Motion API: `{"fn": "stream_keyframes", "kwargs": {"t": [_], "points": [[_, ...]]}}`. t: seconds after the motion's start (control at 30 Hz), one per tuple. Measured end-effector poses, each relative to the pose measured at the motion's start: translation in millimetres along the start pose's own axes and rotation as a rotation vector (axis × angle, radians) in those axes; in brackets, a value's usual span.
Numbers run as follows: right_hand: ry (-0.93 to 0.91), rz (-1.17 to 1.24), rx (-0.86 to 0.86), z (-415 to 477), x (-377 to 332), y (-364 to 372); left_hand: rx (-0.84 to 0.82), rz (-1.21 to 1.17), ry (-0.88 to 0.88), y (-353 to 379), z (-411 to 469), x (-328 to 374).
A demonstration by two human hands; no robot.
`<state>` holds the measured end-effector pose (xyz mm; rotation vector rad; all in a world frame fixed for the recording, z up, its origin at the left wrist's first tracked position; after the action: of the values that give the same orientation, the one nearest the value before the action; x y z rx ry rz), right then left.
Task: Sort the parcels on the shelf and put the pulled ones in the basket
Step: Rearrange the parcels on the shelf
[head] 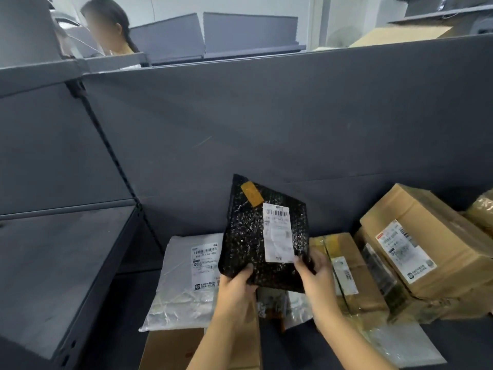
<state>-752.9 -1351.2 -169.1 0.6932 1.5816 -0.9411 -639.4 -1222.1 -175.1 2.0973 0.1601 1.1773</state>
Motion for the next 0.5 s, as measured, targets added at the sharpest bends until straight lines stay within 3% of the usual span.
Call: {"fn": "stream_keyframes", "kwargs": {"t": [0.07,0.17,0.33,0.5], "points": [[0.207,0.153,-0.06,2,21,-4,-0.032,-0.194,-0.075,-1,-2,5],[0.342,0.477,-0.189,6,31,0,-0.035,-0.258,-0.156,-1,-6,7],[0.251,0.489,-0.189,4,14,-2,-0.089,-0.281,-0.199,-2,-12,8],[0.205,0.47,-0.166,3,8,-12,-0.122,-0.161,-0.135,-10,-7,20]]}}
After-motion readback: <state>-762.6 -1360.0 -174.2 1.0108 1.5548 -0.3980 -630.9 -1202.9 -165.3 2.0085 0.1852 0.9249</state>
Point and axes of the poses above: each hand's wrist, its own z-axis towards the middle knuckle, its own y-axis out of the palm, x = y × z, the point moved 5 cm from there along z, towards the middle knuckle, and after that the axes turned 12 degrees about -z, right-handed, at the moved point
